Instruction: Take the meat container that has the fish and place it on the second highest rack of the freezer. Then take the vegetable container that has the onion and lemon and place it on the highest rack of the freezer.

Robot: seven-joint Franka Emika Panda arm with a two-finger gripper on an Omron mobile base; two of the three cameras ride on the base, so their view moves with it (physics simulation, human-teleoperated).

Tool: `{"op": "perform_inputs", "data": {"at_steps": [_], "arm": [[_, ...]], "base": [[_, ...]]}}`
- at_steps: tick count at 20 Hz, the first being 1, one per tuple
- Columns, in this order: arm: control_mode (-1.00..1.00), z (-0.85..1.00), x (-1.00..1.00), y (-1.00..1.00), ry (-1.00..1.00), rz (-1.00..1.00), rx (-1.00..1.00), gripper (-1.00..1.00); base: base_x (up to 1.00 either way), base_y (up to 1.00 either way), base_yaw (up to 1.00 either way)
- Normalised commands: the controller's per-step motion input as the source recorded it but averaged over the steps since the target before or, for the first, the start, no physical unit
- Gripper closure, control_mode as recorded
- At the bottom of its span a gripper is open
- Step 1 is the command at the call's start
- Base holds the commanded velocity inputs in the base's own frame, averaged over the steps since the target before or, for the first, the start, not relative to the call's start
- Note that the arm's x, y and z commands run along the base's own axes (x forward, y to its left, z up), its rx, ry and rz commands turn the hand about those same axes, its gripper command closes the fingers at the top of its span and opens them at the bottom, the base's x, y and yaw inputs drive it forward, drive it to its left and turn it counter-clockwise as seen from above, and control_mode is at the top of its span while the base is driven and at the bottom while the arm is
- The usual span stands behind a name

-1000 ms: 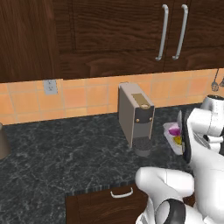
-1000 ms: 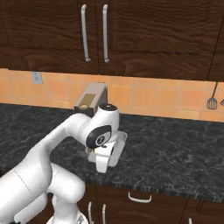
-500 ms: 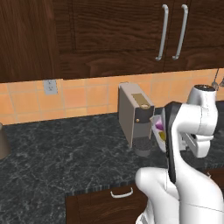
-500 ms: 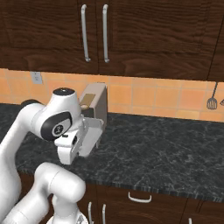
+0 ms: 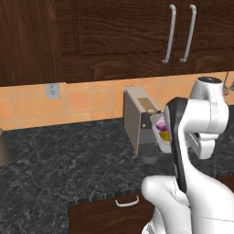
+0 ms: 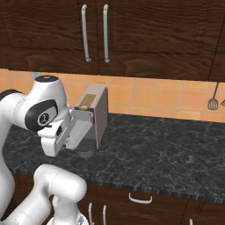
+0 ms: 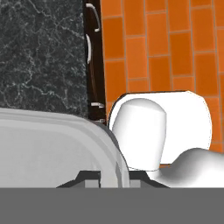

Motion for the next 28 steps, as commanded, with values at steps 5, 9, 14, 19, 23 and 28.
{"op": "perform_inputs", "data": {"at_steps": [5, 9, 14, 19, 23, 28], "arm": [[-1.00, 0.00, -0.02, -0.10, -0.01, 0.00, 0.03, 1.00], [-1.00, 0.00, -0.07, -0.28, -0.02, 0.00, 0.00, 1.00], [-1.00, 0.00, -0.15, 0.00, -0.01, 0.00, -0.02, 1.00], [1.00, 0.00, -0.08, 0.00, 0.00, 0.00, 0.00, 1.00], [1.00, 0.00, 0.00, 0.00, 0.00, 0.00, 0.00, 1.00], [1.00, 0.00, 0.00, 0.00, 0.00, 0.00, 0.00, 1.00]], "base": [[0.00, 0.00, 0.00], [0.00, 0.00, 0.00], [0.00, 0.00, 0.00], [-0.35, -0.30, -0.03], [-0.78, -0.80, -0.28], [-0.28, -0.63, -0.63]]}}
